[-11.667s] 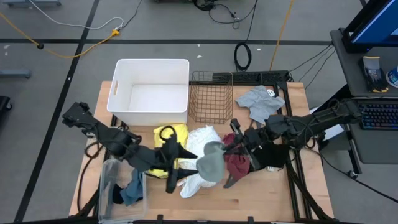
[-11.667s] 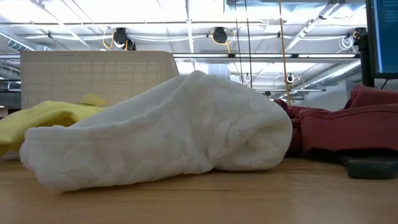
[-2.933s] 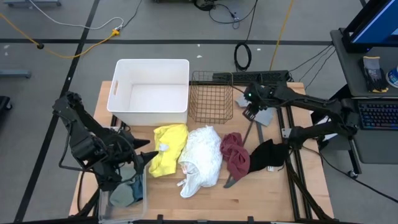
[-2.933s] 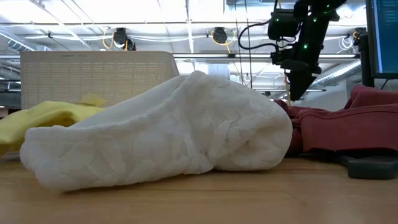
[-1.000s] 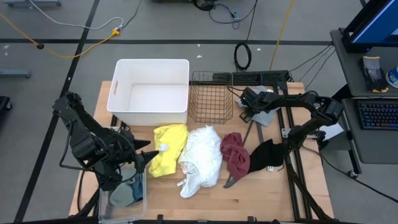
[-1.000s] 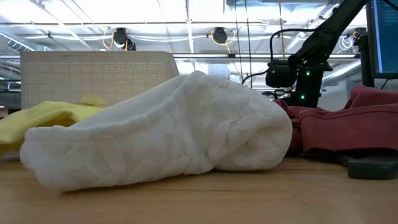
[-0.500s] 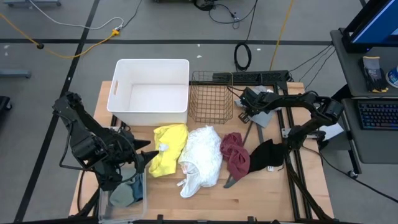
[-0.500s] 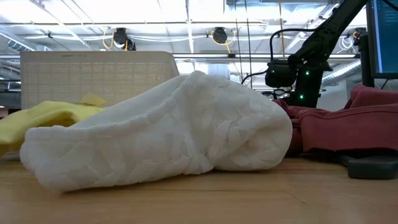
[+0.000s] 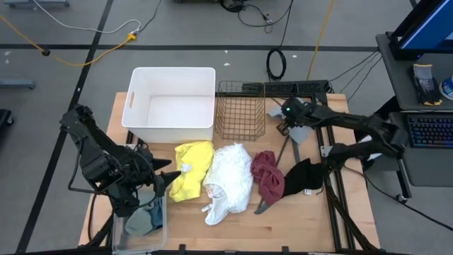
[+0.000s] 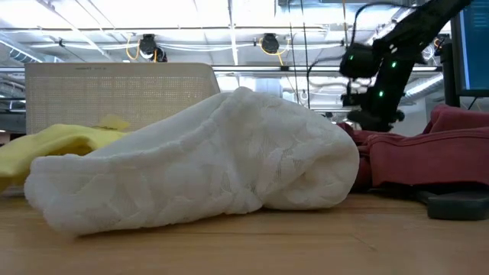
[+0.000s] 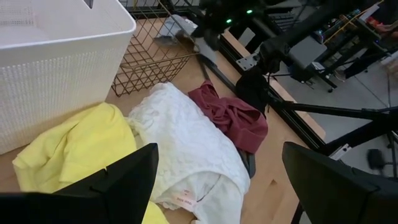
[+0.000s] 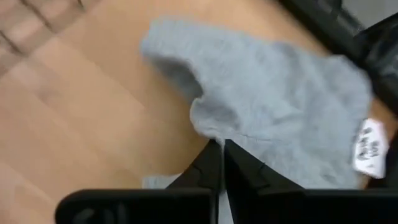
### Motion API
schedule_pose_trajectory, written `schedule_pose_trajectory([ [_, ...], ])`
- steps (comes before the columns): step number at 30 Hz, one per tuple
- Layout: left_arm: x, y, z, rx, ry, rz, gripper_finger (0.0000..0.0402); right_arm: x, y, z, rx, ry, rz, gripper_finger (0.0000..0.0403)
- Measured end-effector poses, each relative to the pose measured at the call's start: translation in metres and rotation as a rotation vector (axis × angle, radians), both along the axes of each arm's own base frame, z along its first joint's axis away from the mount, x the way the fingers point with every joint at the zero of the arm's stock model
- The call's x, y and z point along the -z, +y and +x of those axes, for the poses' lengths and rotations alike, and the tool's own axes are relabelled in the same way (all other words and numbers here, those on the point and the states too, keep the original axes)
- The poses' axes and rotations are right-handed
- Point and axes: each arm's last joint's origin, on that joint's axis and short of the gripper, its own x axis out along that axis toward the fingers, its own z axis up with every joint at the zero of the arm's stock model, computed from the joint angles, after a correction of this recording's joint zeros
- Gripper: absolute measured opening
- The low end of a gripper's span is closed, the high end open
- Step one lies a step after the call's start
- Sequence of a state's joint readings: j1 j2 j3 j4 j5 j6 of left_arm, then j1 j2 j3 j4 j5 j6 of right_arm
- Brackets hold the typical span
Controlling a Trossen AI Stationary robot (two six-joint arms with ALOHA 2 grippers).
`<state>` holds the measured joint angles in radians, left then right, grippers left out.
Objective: Pick & Place Cloths
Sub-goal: Put the gray boxers into the gold wire basket
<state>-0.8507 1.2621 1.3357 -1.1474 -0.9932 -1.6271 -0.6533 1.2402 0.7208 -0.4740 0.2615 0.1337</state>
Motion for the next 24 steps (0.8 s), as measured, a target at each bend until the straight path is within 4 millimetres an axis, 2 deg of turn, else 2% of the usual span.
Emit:
schedule_pose_trajectory([
  [8,0.000,0.011,0.009,-0.064,-0.001,0.000,0.0347,-0.048,0.018,-0.025,0.059,-0.200,-0.145,0.0001],
  [17,0.000,0.021,0.017,-0.118,0.000,0.005,0.0347,-0.091,0.039,-0.053,0.128,-0.449,-0.292,0.0001],
  [24,-0.008,0.020,0.031,-0.062,-0.043,0.052,0.0347,-0.142,0.051,-0.069,0.132,-0.676,-0.426,0.0000],
])
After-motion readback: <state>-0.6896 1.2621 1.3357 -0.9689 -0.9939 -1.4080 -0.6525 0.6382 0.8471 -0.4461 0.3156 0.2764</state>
